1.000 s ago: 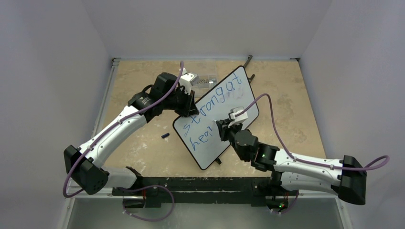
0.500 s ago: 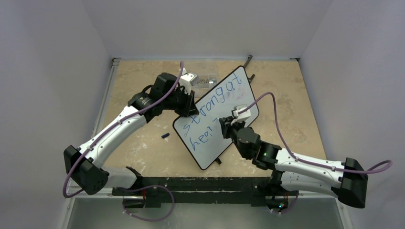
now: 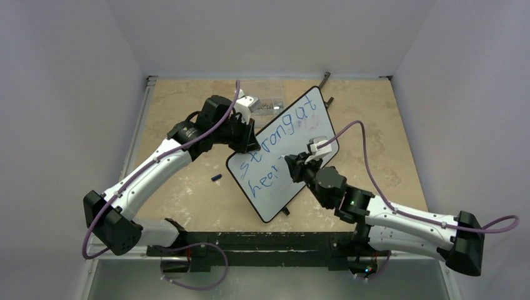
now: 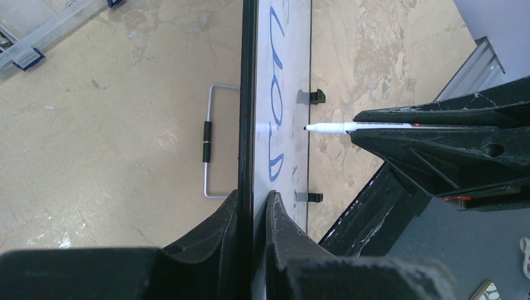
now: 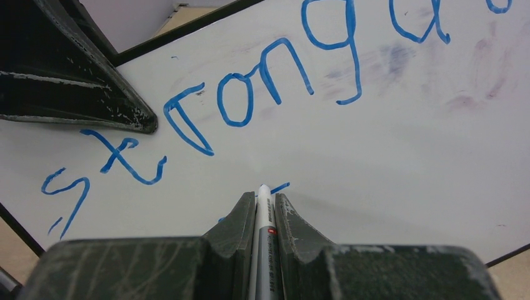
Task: Write a sentence on the whiteboard
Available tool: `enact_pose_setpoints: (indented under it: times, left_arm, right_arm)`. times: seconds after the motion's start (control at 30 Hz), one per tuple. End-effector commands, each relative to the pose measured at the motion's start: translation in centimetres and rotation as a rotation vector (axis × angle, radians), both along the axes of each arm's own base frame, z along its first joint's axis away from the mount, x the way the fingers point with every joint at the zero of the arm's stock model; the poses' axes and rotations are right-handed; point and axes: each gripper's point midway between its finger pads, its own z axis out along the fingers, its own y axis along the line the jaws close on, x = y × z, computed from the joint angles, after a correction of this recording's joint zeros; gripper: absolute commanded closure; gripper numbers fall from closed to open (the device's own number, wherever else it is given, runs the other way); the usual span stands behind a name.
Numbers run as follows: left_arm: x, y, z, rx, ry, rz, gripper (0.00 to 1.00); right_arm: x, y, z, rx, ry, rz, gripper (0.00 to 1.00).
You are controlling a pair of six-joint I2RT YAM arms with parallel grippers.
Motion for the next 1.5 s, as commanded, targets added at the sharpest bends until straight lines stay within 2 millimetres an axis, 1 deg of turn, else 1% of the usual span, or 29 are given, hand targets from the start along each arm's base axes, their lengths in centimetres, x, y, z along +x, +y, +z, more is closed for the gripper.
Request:
enact_pose_setpoints:
  times: [0.0, 0.2, 0.43, 0.53, 0.8, 1.03, 1.27, 1.47]
  left_arm:
    - [1.6, 5.1, -3.7, 0.275, -0.063, 0.074, 1.0]
    - [1.6, 5.0, -3.7, 0.274, -0.061, 0.071, 1.0]
    - [1.6, 4.9, -3.6, 0.272, -0.064, 0.07, 1.0]
    - [1.6, 5.0, -3.6, 0.272, -0.063, 0.07, 1.0]
    - [1.6, 4.9, -3.7, 0.272, -0.063, 0.069, 1.0]
    - [1.6, 4.9, -3.6, 0.271, -0.062, 0.069, 1.0]
    - [1.5, 4.9, -3.7, 0.273, -0.061, 0.067, 1.0]
    - [1.6, 4.9, -3.7, 0.273, -0.061, 0.069, 1.0]
  right_arm:
    - [0.5, 1.4, 2.9, 0.088, -0.028, 0.012, 1.0]
    - [1.3, 1.9, 3.1, 0.09, -0.037, -0.015, 1.0]
    - [1.7, 1.4, 2.4, 0.065, -0.03, -0.051, 1.0]
    - [1.6, 1.2, 1.6, 0.052, -0.017, -0.054, 1.0]
    - [1.1, 0.7, -1.7, 0.019, 0.04, -0.059, 1.0]
    - [0.5, -0.2, -4.1, -0.009, 0.084, -0.059, 1.0]
    - [-0.2, -1.2, -5.4, -0.007, 0.114, -0.063, 1.0]
    - [-0.3, -1.9, -5.7, -0.011, 0.12, -0.083, 1.0]
